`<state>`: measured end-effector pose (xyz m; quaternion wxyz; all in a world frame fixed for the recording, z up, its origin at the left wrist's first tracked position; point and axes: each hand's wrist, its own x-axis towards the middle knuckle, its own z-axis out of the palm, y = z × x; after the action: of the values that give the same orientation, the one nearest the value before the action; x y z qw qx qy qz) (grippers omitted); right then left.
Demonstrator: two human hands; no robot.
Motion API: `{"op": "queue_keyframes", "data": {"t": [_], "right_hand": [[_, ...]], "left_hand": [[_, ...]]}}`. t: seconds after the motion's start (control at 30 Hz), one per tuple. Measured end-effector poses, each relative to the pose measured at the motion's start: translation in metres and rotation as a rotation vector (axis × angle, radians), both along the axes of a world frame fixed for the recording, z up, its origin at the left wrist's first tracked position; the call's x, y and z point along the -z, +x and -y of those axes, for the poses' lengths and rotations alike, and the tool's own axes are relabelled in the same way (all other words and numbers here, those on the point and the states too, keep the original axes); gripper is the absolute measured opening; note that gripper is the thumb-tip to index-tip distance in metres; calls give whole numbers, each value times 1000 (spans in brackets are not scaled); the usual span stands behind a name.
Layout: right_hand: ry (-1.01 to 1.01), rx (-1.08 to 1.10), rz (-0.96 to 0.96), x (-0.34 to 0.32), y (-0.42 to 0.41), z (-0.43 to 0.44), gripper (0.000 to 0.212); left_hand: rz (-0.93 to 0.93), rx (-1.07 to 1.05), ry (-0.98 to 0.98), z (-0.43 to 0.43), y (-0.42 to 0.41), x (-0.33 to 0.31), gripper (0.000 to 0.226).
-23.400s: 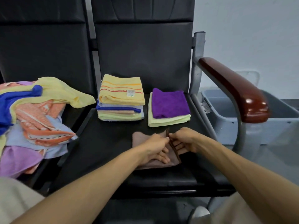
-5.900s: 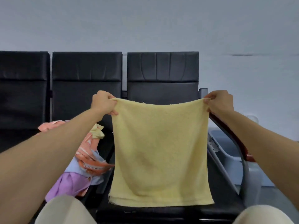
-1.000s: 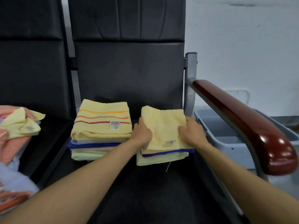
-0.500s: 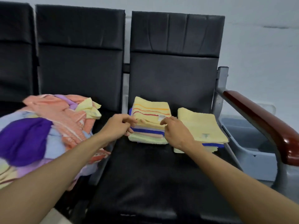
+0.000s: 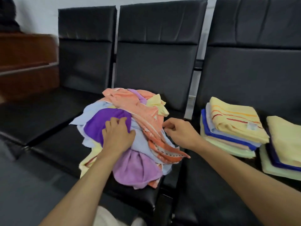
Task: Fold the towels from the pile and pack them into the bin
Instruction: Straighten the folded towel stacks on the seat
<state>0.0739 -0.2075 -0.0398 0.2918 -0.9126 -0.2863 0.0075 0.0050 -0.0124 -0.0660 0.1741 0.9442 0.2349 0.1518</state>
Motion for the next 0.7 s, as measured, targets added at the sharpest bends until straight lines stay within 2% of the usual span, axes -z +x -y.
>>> {"op": "queue_keyframes", "data": {"t": [0.07, 0.17, 0.27, 0.37, 0.43, 0.57, 0.63, 0.7], "right_hand": [[-1, -3, -38, 8, -2, -9, 30], [-7, -12, -64, 15, -4, -18, 28], [1, -1, -81, 15, -5, -19, 28], [14, 9, -118, 13, -4, -16, 30], [25, 14, -116, 10, -2, -13, 32], [72, 32, -185, 4, 6, -17, 47], [80, 7, -260, 7, 11, -25, 56], [107, 12, -286, 14, 16, -33, 55]], "left_hand": [[-27, 25, -31, -7, -4, 6, 49], [93, 27, -91, -13, -6, 8, 26], [165, 14, -133, -7, -5, 3, 15], [287, 41, -330, 2, -1, -6, 8], [321, 90, -455, 9, 0, -11, 7], [275, 157, -551, 17, 0, -17, 18], [277, 222, -689, 20, -2, -20, 21], [264, 354, -858, 27, -6, -22, 22]]}}
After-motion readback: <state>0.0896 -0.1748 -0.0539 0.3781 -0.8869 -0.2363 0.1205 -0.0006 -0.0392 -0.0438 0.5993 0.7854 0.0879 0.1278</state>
